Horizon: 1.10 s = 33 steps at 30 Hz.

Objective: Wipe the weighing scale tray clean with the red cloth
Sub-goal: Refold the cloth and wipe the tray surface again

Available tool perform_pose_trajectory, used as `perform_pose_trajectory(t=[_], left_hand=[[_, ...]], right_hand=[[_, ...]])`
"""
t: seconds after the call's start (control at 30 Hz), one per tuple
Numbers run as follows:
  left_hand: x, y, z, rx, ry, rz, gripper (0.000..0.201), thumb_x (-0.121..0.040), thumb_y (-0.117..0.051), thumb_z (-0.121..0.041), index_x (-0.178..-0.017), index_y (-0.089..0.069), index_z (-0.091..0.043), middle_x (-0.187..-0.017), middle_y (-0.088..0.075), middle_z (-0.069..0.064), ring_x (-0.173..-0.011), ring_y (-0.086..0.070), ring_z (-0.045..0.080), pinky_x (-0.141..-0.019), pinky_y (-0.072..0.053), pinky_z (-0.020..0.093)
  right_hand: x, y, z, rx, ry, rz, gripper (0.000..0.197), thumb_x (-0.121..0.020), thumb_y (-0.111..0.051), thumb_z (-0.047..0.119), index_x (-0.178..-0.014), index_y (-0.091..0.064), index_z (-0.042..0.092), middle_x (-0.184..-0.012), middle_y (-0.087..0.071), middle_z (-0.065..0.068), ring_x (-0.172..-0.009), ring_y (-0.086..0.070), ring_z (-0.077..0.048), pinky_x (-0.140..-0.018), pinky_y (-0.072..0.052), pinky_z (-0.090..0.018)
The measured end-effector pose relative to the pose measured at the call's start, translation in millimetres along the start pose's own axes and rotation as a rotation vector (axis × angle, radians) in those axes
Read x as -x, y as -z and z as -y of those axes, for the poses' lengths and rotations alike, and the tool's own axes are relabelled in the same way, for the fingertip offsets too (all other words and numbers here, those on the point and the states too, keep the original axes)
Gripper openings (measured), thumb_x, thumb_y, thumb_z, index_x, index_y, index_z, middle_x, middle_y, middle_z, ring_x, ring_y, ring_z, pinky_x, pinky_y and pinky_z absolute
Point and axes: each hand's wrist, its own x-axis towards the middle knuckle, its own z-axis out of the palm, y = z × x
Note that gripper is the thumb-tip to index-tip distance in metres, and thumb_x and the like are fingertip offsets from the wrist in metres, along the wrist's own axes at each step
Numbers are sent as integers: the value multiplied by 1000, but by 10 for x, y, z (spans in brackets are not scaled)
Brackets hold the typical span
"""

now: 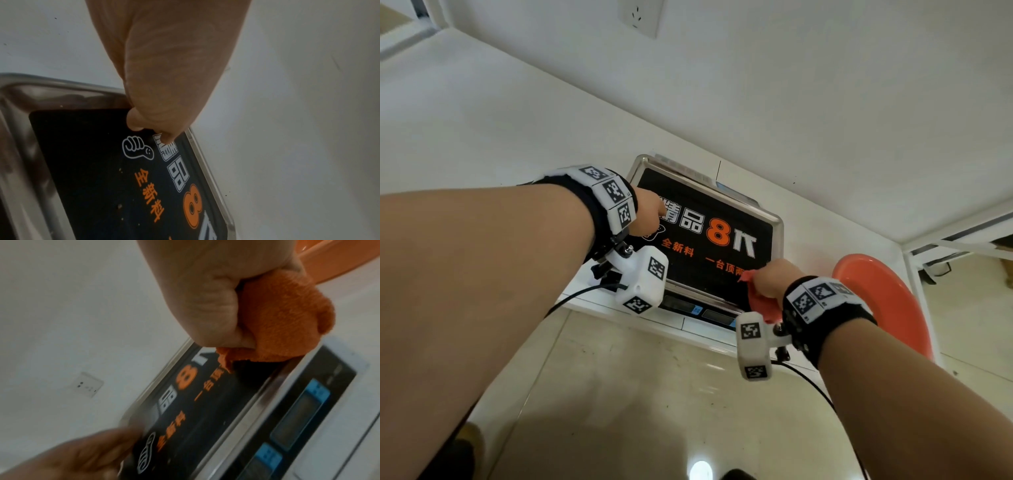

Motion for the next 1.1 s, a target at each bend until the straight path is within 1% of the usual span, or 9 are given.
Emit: perform_pose_trajectory(t=[0.2, 0.3, 0.37, 0.57, 0.73, 0.83, 0.93, 1.0, 1.1], left_hand=[[-19, 3, -22, 16, -9, -2, 46, -97, -35, -5, -141, -43, -11, -138, -51, 9, -126, -50, 24, -99, -40, 26], [-23, 11, -11, 17, -21, 4, 48, -97, -35, -5, -144, -39, -11, -142, -48, 10, -129, -47, 24, -102, -38, 27], [-34, 6, 23, 22, -29, -5, 52, -97, -35, -4, -147, -34, -13, -145, -44, 8, -132, -44, 23, -104, -37, 27], [-71, 24, 204, 232, -33, -132, 55, -92, -40, 1, -145, -40, -13, -146, -46, 7, -135, -43, 23, -112, -34, 33], [-78, 74, 540, 356, 120, -418, 38, -86, -60, -17, -124, -61, -15, -125, -63, 5, -117, -57, 25, -100, -45, 35], [-48, 40, 612, 290, 199, -360, 32, -83, -68, -23, -112, -68, -10, -117, -67, 8, -109, -61, 28, -95, -50, 37], [-27, -12, 628, 196, 250, -265, 27, -79, -72, -30, -92, -69, -7, -101, -70, 14, -96, -66, 31, -83, -53, 35], [-17, -23, 660, 180, 280, -233, 30, -79, -73, -31, -67, -59, -6, -87, -68, 14, -88, -66, 32, -76, -51, 33], [12, -31, 726, 187, 313, -212, 33, -79, -72, -32, -63, -54, -9, -82, -69, 7, -81, -65, 25, -78, -53, 32]], right_hand=[[168, -282, 546, 122, 215, 11, 29, -103, -43, 20, -128, -56, 13, -93, -63, -3, -105, -64, -25, -105, -48, -39], [173, -294, 712, -195, 191, 126, 25, -93, -59, 11, -118, -62, 6, -118, -67, -14, -112, -64, -32, -102, -51, -44], [117, -163, 675, -404, 123, 76, 16, -86, -66, 7, -102, -63, 9, -112, -67, -17, -103, -66, -33, -97, -55, -48], [3, 104, 245, -274, 118, -169, 1, -97, -54, 15, -96, -55, 16, -119, -66, -16, -105, -65, -33, -89, -55, -37], [59, -87, 453, 172, 145, -92, 27, -93, -56, 6, -84, -51, 31, -114, -61, -7, -106, -66, -32, -91, -58, -40], [148, -215, 694, 158, 272, -34, 32, -96, -51, 6, -98, -63, 35, -120, -63, -9, -111, -64, -31, -96, -55, -41], [127, -256, 784, -163, 277, 22, 24, -93, -56, 6, -111, -69, 16, -121, -65, -11, -113, -63, -29, -99, -53, -43], [51, -158, 747, -348, 250, -4, 16, -88, -61, 6, -96, -68, 18, -110, -67, -10, -108, -67, -31, -97, -55, -46], [-50, -22, 641, -247, 171, -158, 22, -91, -58, 11, -73, -56, 24, -99, -63, -5, -111, -66, -30, -94, -55, -40]])
